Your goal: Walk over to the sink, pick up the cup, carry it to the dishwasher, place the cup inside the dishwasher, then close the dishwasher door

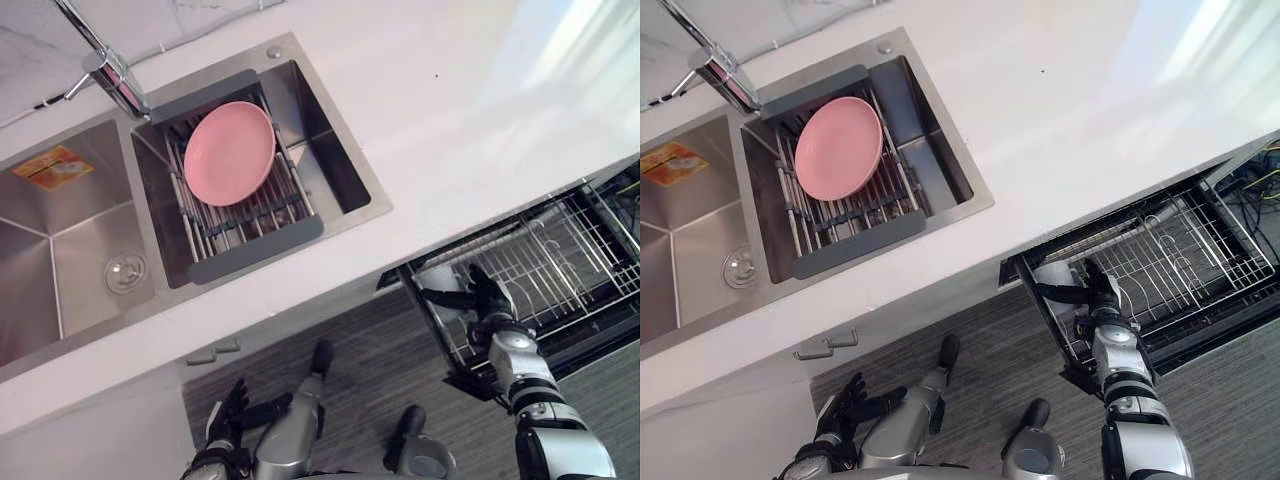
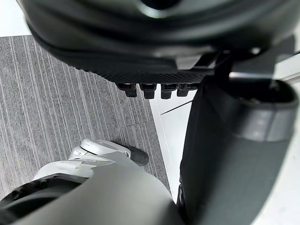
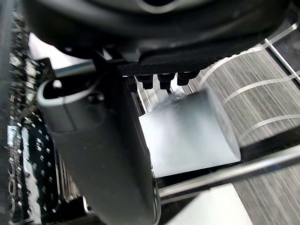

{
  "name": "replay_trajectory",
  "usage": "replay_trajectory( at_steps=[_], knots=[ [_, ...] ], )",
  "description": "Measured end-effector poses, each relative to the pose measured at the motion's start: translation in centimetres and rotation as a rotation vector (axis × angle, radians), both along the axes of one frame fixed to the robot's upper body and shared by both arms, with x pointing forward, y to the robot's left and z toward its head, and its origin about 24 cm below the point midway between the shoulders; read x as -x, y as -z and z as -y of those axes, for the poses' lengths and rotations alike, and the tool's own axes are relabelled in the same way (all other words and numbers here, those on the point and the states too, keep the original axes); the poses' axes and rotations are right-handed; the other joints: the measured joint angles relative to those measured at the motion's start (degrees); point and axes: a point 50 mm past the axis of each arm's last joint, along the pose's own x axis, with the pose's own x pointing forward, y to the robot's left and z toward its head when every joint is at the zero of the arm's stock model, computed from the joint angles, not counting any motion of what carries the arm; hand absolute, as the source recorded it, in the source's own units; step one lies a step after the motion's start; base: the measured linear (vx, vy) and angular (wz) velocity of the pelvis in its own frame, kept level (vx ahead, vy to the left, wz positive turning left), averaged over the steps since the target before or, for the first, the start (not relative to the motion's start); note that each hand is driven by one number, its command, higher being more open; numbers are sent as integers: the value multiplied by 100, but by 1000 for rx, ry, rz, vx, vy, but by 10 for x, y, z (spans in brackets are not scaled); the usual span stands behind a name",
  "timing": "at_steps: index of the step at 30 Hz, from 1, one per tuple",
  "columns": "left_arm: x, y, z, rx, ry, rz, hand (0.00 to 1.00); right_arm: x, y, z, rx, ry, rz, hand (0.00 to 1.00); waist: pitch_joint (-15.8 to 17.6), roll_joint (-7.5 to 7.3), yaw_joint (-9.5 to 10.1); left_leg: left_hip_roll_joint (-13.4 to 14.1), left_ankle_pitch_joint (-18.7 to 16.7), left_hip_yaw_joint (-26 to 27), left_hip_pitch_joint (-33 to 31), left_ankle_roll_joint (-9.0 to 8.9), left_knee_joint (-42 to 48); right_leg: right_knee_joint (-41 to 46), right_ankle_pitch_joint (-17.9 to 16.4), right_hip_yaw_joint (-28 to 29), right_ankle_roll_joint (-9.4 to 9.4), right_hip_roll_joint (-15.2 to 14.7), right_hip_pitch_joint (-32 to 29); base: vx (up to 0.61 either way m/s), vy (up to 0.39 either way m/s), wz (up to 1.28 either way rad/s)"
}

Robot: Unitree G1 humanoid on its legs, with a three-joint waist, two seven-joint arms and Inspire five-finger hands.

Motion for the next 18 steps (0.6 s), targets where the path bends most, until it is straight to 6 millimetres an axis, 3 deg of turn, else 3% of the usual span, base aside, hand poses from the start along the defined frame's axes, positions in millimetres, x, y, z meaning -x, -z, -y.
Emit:
replay_trajectory(
  at_steps=[7, 13, 18],
  knots=[
    [13, 7, -10, 8, -80, -80, 100, 27, 6, -12, -62, 101, 112, 100, -314, -253, -88, 73, -156, 339, 271, -8, -1, -64, 16, 327, 30, -2, 100, 7, -14, -26],
    [35, 16, -21, 34, -212, -192, 100, 49, -14, -29, -335, 152, 387, 100, -691, -482, -260, 191, -282, 656, 520, -69, -1, -133, 18, 628, 21, 72, 186, 20, -37, -27],
    [50, 21, -22, 60, -326, -254, 100, 57, -29, -49, -594, 135, 592, 100, -752, -485, -334, 339, -365, 928, 703, -131, -1, -132, 31, 912, -40, 168, 197, -34, -31, -30]
  ],
)
